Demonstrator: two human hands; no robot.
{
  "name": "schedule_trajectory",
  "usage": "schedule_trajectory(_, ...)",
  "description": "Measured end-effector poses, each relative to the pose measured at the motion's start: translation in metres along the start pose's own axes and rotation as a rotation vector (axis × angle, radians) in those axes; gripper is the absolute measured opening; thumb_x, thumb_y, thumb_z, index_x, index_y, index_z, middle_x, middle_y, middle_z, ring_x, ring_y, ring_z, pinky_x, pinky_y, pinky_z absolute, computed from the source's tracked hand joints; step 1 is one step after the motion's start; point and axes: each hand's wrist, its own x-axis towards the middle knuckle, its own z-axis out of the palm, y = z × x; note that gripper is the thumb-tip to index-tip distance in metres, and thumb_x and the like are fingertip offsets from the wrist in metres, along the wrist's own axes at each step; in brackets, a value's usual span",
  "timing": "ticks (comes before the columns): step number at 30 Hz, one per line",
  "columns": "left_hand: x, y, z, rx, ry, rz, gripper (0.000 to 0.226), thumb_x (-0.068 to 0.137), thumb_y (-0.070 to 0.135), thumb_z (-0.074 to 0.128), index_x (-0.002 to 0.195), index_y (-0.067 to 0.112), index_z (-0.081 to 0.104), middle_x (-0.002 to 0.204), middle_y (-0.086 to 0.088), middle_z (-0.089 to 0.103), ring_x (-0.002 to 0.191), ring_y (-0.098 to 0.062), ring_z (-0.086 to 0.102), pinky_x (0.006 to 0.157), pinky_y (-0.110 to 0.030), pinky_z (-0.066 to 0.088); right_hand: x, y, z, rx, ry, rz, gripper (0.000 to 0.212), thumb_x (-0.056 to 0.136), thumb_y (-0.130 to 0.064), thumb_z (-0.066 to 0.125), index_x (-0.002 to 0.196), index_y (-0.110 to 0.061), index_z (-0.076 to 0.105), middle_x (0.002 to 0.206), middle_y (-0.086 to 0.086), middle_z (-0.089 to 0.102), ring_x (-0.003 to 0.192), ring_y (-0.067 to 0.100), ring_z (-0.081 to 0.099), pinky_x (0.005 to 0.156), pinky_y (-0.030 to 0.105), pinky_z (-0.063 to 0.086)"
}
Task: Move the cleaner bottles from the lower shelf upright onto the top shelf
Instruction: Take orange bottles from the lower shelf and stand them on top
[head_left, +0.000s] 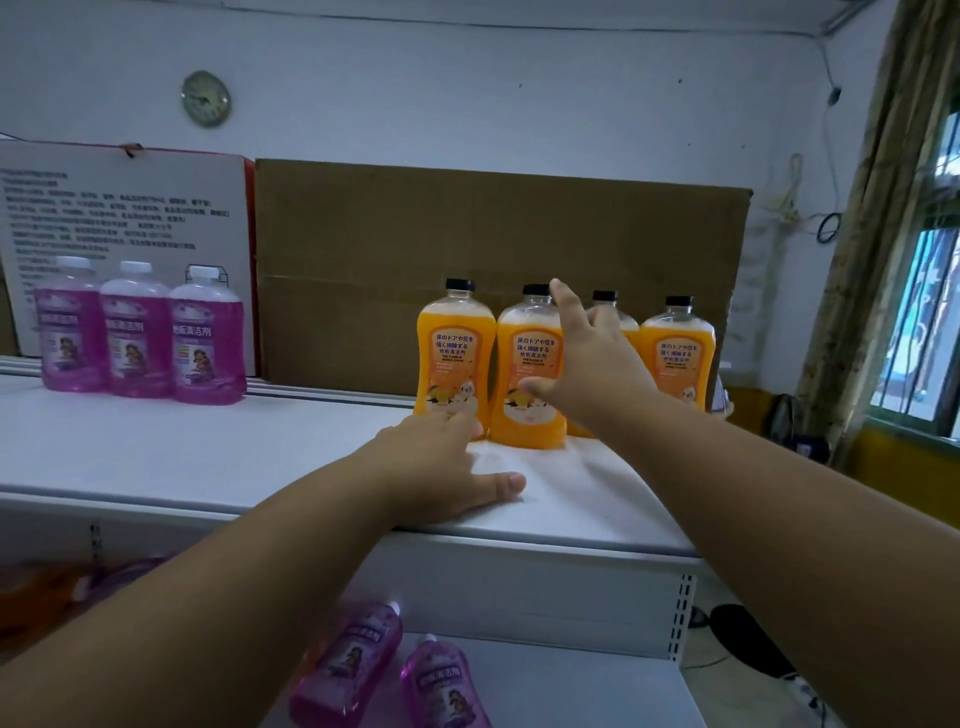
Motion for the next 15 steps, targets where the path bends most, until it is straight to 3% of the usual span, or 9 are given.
schedule_trajectory(5, -0.012, 0.004, -0.004, -0.083, 0.168, -0.006, 0.077, 0.082, 0.073, 0.056, 0.145, 0.033, 0.038, 0.145, 0.007, 0.05, 0.122, -0.015, 0.054, 0.097, -0.037, 0.05, -0.031, -0.017, -0.022, 0.085, 0.117, -0.151, 0.085, 0.084, -0.047, 0.071, 0.149, -0.036, 0.018, 0.146, 0.01, 0.034, 0.128, 0.028, 0.046, 0.098, 0.04, 0.048)
schedule_trajectory(9, -0.047, -0.002, -0.006, -0.189, 0.238, 0.104, 0.055, 0.085, 0.068, 0.056, 0.131, 0.04, 0.046, 0.13, 0.013, 0.055, 0.107, -0.006, 0.053, 0.087, -0.03, 0.049, -0.061, -0.046, -0.042, 0.146, 0.182, -0.251, 0.068, 0.088, -0.034, 0.067, 0.145, -0.032, 0.029, 0.14, 0.006, 0.04, 0.115, 0.02, 0.051, 0.089, 0.028, 0.046)
schedule_trajectory(12, -0.089, -0.021, -0.004, -0.156, 0.455, 0.207, 0.044, 0.088, 0.061, 0.056, 0.124, 0.036, 0.054, 0.119, 0.015, 0.058, 0.104, -0.006, 0.051, 0.087, -0.031, 0.047, -0.089, -0.075, -0.052, 0.209, 0.24, -0.304, 0.058, 0.088, -0.034, 0.065, 0.139, -0.03, 0.037, 0.131, -0.001, 0.045, 0.101, 0.01, 0.052, 0.079, 0.023, 0.047)
schedule_trajectory(15, -0.134, -0.049, -0.001, -0.215, 0.624, 0.324, 0.038, 0.087, 0.053, 0.054, 0.11, 0.024, 0.064, 0.098, 0.011, 0.062, 0.086, -0.007, 0.052, 0.072, -0.026, 0.046, -0.121, -0.11, -0.05, 0.252, 0.27, -0.363, 0.051, 0.088, -0.034, 0.063, 0.134, -0.025, 0.043, 0.116, -0.011, 0.043, 0.094, 0.003, 0.048, 0.072, 0.016, 0.042)
